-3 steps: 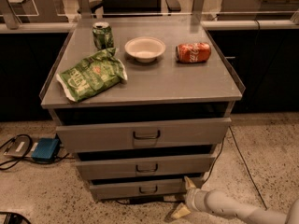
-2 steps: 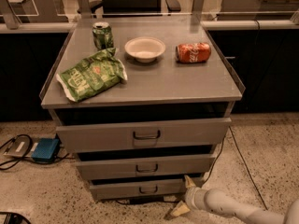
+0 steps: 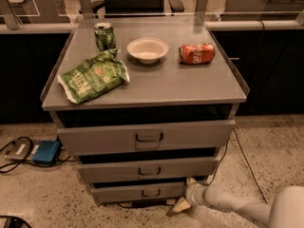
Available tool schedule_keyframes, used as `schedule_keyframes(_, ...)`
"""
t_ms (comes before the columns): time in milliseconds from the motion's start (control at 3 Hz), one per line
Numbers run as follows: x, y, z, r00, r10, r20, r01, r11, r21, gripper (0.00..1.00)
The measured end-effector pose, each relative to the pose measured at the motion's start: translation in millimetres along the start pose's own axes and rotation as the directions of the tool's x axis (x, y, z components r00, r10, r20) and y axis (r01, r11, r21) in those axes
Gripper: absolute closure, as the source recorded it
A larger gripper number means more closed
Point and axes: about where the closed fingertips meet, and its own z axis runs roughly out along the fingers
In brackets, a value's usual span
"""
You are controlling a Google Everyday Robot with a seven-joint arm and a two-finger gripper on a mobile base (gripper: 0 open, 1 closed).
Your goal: Open bottom drawer
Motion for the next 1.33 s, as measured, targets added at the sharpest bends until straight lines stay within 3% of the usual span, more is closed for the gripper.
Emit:
schedule_keyframes(333, 7, -10, 23, 0.999, 0.003, -0.046, -0.003, 0.9999, -0.014, 0.03)
schedule_keyframes(667, 18, -10, 38, 0.997, 0.010, -0.082, -0.012, 0.9994, -0.031, 0.26)
schedule_keyframes(1000, 18, -11, 39, 0.996, 0.007, -0.083, -0.010, 0.9994, -0.032, 0.57)
schedule_keyframes(1333, 18, -11, 39, 0.996, 0.007, -0.083, -0.010, 0.9994, -0.032, 0.80)
